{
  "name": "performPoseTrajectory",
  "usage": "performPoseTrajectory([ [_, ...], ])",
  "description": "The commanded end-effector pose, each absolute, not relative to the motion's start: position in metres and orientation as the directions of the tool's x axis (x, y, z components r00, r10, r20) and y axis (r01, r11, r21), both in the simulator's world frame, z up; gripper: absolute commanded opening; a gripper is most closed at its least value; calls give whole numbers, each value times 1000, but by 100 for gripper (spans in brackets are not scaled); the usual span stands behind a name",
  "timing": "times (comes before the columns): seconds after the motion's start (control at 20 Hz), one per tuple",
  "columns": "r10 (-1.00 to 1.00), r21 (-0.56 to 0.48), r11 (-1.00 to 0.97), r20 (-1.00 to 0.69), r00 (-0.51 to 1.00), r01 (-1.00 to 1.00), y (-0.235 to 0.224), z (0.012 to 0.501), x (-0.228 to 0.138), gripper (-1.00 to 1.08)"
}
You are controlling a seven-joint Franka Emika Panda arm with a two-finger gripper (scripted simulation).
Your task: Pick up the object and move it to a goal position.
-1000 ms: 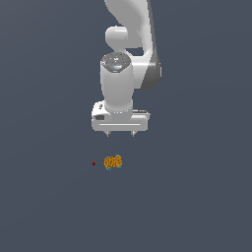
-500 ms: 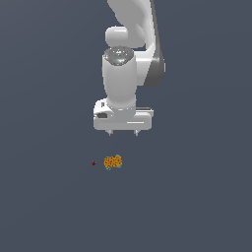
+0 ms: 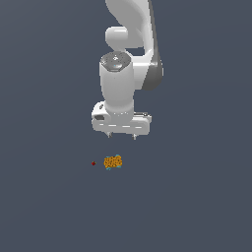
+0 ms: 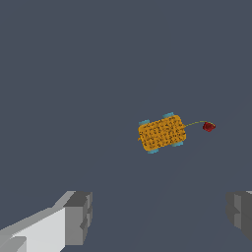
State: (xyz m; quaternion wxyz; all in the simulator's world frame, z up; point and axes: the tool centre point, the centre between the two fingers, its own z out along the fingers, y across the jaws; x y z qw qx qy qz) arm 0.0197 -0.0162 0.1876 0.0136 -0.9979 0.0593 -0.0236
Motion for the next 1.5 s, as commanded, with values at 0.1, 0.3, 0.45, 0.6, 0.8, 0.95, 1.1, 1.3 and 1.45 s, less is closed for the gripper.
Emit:
performPoseTrajectory([
  [0.1,-216,-36,-976,37,976,-215,-22,179,24,100],
  [0.3,-326,-40,-945,27,945,-325,-28,168,29,100],
  [0.45,-413,-42,-910,19,911,-412,-33,159,32,100],
  [0.6,-495,-42,-868,11,869,-494,-38,151,36,100],
  [0.8,-598,-39,-801,2,801,-598,-45,139,40,100],
  [0.95,-669,-36,-743,-3,743,-669,-51,130,43,100],
  [1.1,-734,-32,-678,-7,679,-734,-56,121,46,100],
  [1.3,-811,-25,-584,-11,585,-811,-64,110,50,100],
  [1.45,-861,-20,-509,-11,509,-861,-69,101,52,100],
])
